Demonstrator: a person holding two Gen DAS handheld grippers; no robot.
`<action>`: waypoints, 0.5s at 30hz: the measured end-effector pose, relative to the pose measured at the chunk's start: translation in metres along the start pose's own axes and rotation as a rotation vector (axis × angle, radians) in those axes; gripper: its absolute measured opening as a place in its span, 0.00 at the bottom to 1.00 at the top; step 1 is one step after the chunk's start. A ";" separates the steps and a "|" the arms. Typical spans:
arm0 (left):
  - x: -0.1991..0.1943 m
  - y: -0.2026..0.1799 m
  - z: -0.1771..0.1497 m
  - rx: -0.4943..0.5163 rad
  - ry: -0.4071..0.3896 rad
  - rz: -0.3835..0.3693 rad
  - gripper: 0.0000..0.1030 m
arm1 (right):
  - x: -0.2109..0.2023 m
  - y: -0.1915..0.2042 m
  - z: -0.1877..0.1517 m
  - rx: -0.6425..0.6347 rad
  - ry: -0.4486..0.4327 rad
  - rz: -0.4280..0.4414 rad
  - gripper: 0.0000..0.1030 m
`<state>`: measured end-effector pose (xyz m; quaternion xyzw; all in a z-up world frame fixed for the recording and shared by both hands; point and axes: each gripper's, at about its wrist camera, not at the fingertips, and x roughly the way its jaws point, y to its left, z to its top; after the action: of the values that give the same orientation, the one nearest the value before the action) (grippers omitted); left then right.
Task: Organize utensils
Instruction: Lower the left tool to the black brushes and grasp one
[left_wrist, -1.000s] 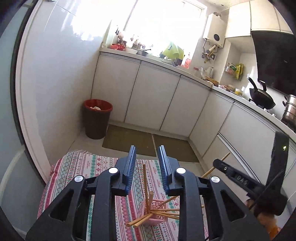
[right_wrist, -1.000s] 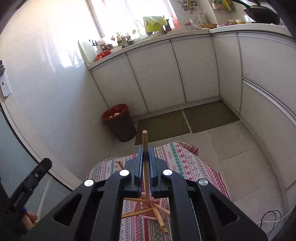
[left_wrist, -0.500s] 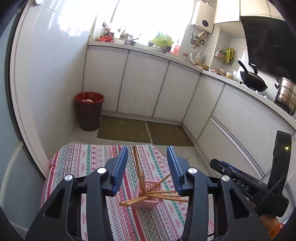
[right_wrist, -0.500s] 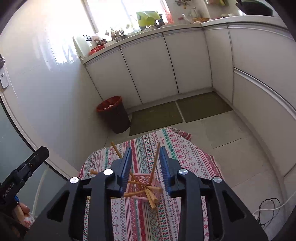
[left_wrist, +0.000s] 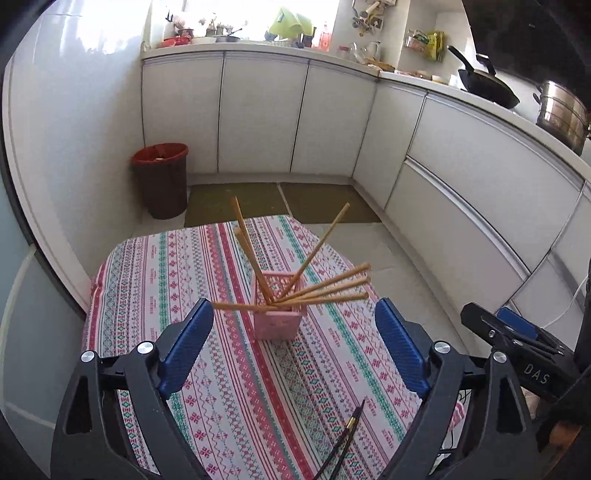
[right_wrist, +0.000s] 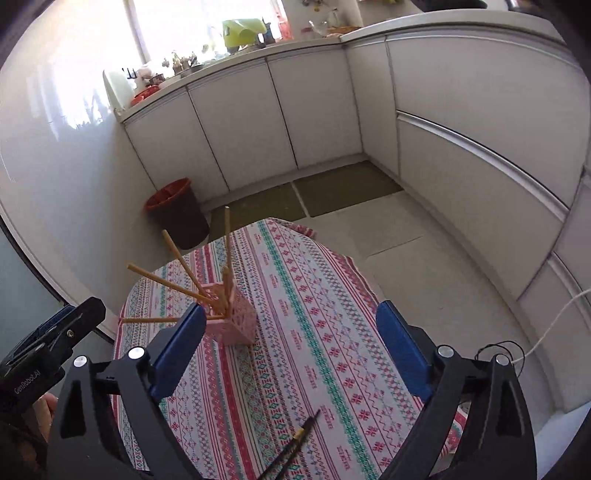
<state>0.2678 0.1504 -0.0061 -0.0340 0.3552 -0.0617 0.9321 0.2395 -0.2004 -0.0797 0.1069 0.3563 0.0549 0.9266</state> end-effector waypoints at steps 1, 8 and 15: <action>0.004 -0.001 -0.006 0.008 0.023 -0.002 0.87 | -0.002 -0.006 -0.008 0.000 0.004 -0.012 0.91; 0.072 -0.033 -0.065 0.189 0.362 -0.018 0.93 | 0.003 -0.067 -0.074 -0.022 0.090 -0.104 0.92; 0.146 -0.056 -0.118 0.262 0.607 -0.003 0.91 | 0.020 -0.124 -0.125 -0.035 0.183 -0.166 0.92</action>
<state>0.2920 0.0725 -0.1843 0.1056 0.6058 -0.1157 0.7800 0.1734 -0.2980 -0.2122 0.0556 0.4459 -0.0062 0.8933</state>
